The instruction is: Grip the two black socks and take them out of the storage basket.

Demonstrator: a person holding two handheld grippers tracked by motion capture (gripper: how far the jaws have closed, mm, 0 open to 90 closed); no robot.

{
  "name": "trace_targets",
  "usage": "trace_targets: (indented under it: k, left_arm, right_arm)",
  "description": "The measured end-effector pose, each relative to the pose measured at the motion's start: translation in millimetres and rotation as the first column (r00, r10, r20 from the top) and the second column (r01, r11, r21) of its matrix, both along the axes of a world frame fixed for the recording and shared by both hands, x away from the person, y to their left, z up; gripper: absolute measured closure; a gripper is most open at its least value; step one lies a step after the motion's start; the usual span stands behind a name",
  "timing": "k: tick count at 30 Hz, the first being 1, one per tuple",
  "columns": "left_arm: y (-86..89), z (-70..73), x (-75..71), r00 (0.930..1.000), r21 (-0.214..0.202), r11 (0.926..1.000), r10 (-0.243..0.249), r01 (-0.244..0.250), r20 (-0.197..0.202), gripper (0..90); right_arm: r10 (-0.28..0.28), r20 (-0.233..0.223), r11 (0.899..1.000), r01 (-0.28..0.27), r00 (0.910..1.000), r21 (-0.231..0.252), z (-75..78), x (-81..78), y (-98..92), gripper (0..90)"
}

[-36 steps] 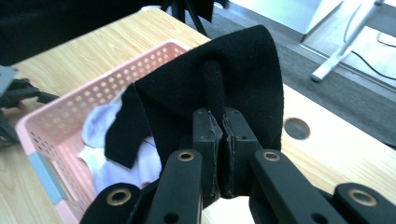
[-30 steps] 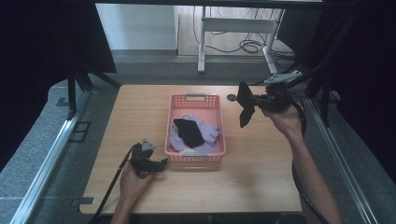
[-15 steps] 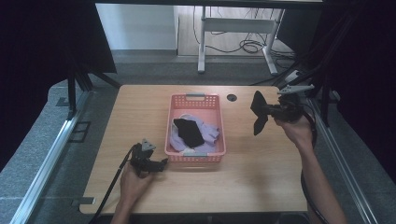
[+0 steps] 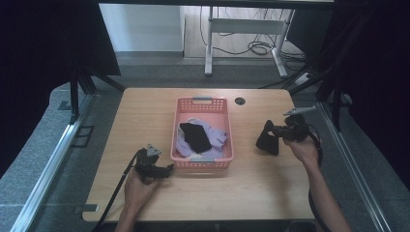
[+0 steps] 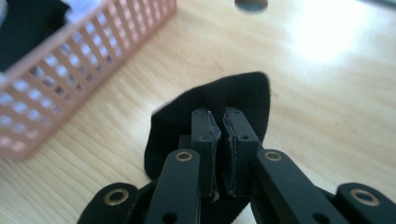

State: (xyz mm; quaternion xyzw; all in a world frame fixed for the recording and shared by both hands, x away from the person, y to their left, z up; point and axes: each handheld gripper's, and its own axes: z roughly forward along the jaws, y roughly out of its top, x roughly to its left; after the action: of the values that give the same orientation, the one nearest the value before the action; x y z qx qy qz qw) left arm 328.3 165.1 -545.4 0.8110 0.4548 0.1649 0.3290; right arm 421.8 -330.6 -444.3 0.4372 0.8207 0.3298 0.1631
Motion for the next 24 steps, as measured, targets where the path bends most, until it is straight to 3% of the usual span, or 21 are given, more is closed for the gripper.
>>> trace_targets:
  k: [12, 17, 20, 24]
  left_arm:
    - [-0.3, 0.0, -0.1, 1.0, -0.001, 1.0, 0.001, -0.001, 0.0, 10.4]
    - [-0.3, 0.0, -0.2, 1.0, -0.001, 1.0, 0.001, -0.001, 0.0, 10.4]
    - [-0.3, 0.0, -0.2, 1.0, 0.0, 1.0, 0.001, -0.001, 0.0, 10.4]
    - [-0.4, 0.0, -0.2, 1.0, -0.001, 1.0, 0.002, -0.002, 0.0, 10.4]
  right_arm:
    - [-0.012, -0.093, 1.0, 0.013, 0.9956, 0.017, -42.8, -1.6, -4.2, 82.6]
    - [-0.01, -0.126, 1.0, 0.012, 0.992, 0.017, -55.0, -1.2, -4.0, 75.3]
    - [-0.002, -0.118, 0.999, 0.006, 0.993, 0.036, -51.6, -2.4, -5.1, 65.9]
    - [0.017, -0.084, 0.998, -0.012, 0.9963, 0.066, -30.0, -4.8, -5.2, 59.5]
